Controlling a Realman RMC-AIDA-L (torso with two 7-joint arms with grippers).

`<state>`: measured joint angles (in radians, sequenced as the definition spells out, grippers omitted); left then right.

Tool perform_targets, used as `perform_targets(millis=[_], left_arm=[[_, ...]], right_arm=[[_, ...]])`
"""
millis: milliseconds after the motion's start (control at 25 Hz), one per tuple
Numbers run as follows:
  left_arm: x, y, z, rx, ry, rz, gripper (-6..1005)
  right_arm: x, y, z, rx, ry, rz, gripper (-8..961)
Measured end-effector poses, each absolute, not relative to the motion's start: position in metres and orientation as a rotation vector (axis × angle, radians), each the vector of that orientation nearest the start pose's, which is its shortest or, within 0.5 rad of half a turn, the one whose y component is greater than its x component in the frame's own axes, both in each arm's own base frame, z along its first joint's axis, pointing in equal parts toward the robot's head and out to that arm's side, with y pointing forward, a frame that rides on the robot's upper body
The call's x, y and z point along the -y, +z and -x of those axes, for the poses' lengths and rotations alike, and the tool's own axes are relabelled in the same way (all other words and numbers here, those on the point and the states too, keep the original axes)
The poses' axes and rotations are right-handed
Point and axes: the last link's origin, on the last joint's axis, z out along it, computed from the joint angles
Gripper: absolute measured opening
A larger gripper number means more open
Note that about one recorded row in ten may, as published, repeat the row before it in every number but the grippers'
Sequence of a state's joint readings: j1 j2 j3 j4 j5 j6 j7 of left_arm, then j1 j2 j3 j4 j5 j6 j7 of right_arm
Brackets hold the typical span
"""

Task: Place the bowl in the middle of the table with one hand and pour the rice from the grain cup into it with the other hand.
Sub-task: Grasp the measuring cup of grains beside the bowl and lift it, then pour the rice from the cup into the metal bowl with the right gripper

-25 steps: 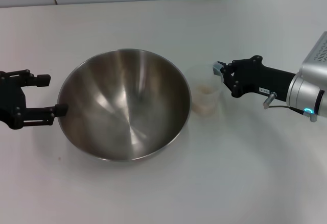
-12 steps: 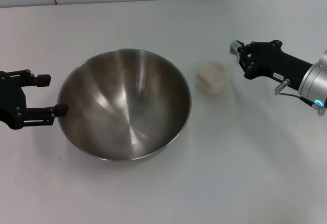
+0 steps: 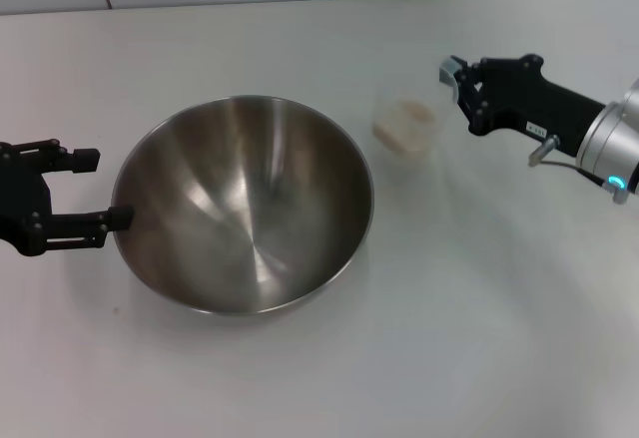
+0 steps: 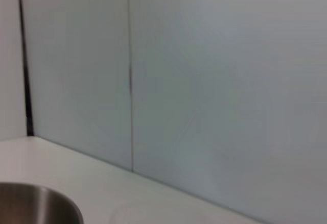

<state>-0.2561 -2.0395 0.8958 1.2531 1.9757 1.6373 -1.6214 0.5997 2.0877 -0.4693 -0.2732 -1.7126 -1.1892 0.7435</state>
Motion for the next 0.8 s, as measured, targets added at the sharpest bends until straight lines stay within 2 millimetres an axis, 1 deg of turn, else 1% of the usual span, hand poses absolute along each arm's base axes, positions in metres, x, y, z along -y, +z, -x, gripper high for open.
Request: perform_targets(millis=[80,120,200,280,320,560,640,760,800], left_arm=[[-0.294,0.077,0.269,0.492,-0.344,2.701,810],[-0.294,0.077,0.269,0.495,-0.347,2.698,810],[-0.292,0.077,0.271,0.506,-0.349,2.693,810],[-0.291,0.077,0.272,0.508,-0.350,2.692,810],[-0.289,0.078,0.273,0.512,-0.352,2.689,810],[-0.284,0.082,0.274,0.518,-0.368,2.695,810],[-0.283,0.084,0.276,0.510,-0.370,2.692,810],[-0.280,0.088,0.279,0.491,-0.376,2.685,810],[-0.278,0.089,0.280,0.489,-0.381,2.687,810]], right_arm=[[-0.369,-0.021,-0.277,-0.371,0.722,2.243,14],[-0.369,-0.021,-0.277,-0.371,0.722,2.243,15],[-0.374,-0.013,-0.266,-0.299,0.756,2.249,15],[-0.375,-0.011,-0.264,-0.280,0.763,2.252,15],[-0.378,-0.009,-0.258,-0.248,0.772,2.260,15],[-0.385,-0.007,-0.247,-0.189,0.773,2.279,15],[-0.387,-0.007,-0.240,-0.125,0.755,2.312,15],[-0.388,-0.008,-0.235,-0.088,0.745,2.333,15],[-0.390,-0.009,-0.230,-0.055,0.737,2.355,15]])
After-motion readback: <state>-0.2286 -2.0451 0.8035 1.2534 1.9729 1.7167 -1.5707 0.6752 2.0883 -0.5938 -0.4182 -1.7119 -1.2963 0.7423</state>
